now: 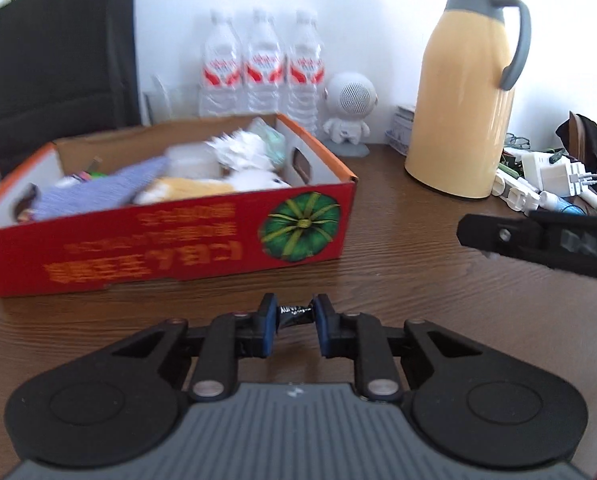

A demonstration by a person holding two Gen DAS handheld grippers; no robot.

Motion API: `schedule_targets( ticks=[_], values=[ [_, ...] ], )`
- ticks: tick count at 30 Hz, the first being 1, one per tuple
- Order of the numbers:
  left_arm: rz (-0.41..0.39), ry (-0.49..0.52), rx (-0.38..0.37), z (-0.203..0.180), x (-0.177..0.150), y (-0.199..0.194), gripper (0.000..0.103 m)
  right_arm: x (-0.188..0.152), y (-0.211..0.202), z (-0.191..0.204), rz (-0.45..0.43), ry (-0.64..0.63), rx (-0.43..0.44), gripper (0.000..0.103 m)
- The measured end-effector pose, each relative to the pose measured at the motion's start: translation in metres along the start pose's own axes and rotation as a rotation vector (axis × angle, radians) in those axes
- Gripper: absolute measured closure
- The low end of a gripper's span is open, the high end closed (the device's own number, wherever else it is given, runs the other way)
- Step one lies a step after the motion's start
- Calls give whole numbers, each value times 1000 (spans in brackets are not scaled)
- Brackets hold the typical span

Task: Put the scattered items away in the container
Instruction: 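Carry lid and black item into the box and open both tools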

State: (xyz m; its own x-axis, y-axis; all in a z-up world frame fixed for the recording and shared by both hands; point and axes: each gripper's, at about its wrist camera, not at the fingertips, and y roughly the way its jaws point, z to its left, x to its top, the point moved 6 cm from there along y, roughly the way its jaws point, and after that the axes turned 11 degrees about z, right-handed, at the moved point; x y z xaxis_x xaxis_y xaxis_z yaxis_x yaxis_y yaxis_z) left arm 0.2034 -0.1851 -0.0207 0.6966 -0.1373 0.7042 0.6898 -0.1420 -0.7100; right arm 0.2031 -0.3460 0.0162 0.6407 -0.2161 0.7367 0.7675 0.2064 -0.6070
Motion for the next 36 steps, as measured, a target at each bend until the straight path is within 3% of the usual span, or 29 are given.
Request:
schedule_targets(
  ticks=[9, 14, 19, 24, 31, 36],
  values=[
    [-89, -116, 151, 90, -41, -94, 82, -19, 4, 43, 28, -151, 12, 77],
    [-139, -143, 198, 119, -62, -133, 82, -45, -28, 92, -4, -250, 17, 77],
    [-141, -181, 174, 124, -72, -152, 82, -81, -73, 138, -33, -302, 31, 77],
    [-187, -190, 138, 124, -80, -176, 82, -103, -119, 157, -96, -321, 20, 77],
    [-247, -198, 109, 125, -94, -212, 82, -112, -160, 175, -171, -326, 11, 77],
    [-255, -221, 104, 134, -94, -217, 82, -107, -167, 179, -184, -328, 5, 77]
  ],
)
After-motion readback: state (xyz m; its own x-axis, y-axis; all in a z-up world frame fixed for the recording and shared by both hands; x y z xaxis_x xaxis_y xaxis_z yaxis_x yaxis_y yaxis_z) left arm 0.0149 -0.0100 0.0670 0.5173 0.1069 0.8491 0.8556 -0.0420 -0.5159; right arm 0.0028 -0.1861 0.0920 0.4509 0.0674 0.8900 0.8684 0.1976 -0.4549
